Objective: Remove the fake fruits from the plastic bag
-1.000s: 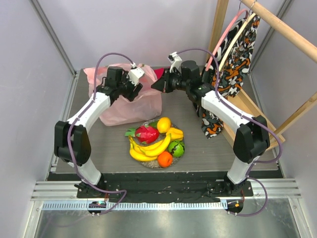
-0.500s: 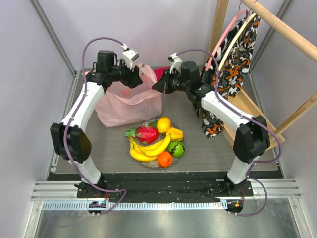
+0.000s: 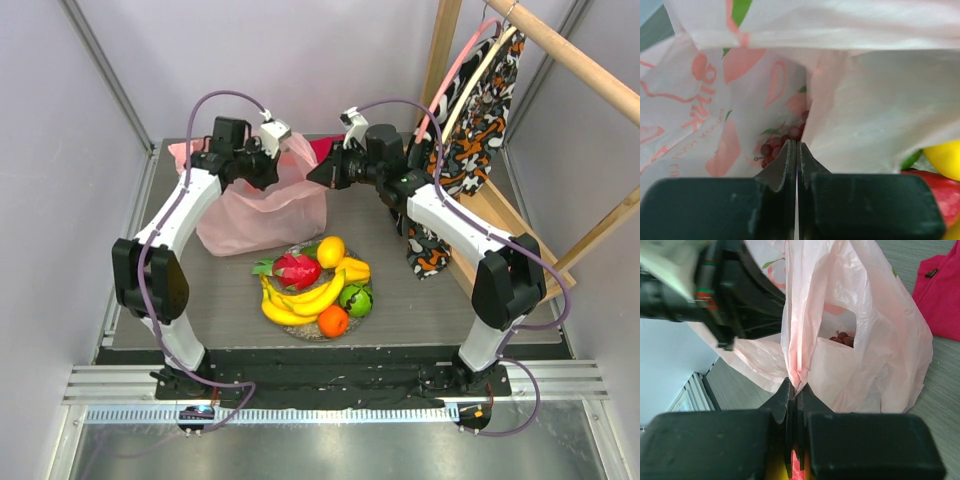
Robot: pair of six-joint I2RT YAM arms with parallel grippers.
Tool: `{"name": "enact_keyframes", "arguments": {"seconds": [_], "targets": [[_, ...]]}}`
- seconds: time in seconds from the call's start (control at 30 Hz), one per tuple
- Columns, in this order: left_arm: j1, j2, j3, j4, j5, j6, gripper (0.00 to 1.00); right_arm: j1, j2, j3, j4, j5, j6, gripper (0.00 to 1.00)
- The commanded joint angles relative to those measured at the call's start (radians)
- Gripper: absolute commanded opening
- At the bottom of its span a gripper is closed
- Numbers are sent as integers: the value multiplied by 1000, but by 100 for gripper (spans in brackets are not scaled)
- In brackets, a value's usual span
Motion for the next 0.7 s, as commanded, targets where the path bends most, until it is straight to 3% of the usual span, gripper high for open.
{"name": "enact_keyframes", "arguments": {"seconds": [0.0, 0.23, 0.43, 0.67], "targets": [[3, 35, -6, 55, -99, 35, 0, -3, -80, -27, 20, 4, 2, 1], [-1, 124, 5, 42, -145, 76, 4, -3, -82, -35, 34, 1, 10, 1], [-4, 140, -9, -53, -40, 116, 6, -3, -78, -39, 39, -2, 13, 1], [-24, 192, -17, -179, -53, 190, 17, -5, -72, -40, 39, -5, 18, 1]]}}
